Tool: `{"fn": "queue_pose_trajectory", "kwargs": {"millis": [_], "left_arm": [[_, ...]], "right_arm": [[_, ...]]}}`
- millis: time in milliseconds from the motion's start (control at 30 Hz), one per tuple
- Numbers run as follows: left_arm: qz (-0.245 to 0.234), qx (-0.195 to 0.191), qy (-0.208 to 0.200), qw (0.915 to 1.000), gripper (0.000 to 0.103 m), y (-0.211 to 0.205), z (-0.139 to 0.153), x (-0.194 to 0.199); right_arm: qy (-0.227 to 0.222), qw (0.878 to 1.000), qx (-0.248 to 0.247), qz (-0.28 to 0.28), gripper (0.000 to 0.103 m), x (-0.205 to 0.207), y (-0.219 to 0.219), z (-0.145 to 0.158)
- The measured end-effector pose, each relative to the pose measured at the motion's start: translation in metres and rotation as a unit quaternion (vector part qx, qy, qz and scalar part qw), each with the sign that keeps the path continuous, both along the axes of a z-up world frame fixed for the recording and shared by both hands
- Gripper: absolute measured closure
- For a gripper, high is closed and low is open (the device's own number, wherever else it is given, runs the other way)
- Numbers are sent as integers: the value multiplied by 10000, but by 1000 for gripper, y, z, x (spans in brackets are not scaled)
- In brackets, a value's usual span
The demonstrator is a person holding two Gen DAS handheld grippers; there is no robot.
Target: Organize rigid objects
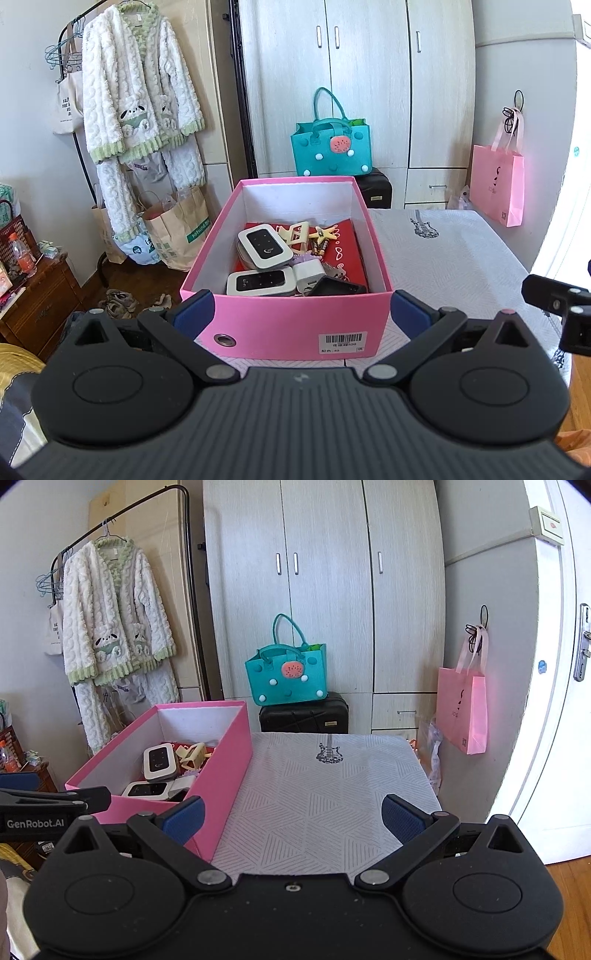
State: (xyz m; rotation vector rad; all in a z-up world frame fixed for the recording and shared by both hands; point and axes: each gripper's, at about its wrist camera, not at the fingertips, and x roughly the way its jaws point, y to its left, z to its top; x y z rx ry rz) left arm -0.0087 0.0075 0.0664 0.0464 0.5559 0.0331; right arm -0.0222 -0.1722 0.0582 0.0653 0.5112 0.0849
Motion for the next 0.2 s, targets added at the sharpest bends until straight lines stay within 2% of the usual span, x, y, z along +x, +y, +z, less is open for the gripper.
{"fn": "queue_pose_trajectory", "kwargs": {"millis": [200], "left_arm": [[-7, 9, 20, 10000, 0, -1, 0, -2]], "right_arm": [[6, 10000, -44, -30, 0, -1, 1, 0]]}}
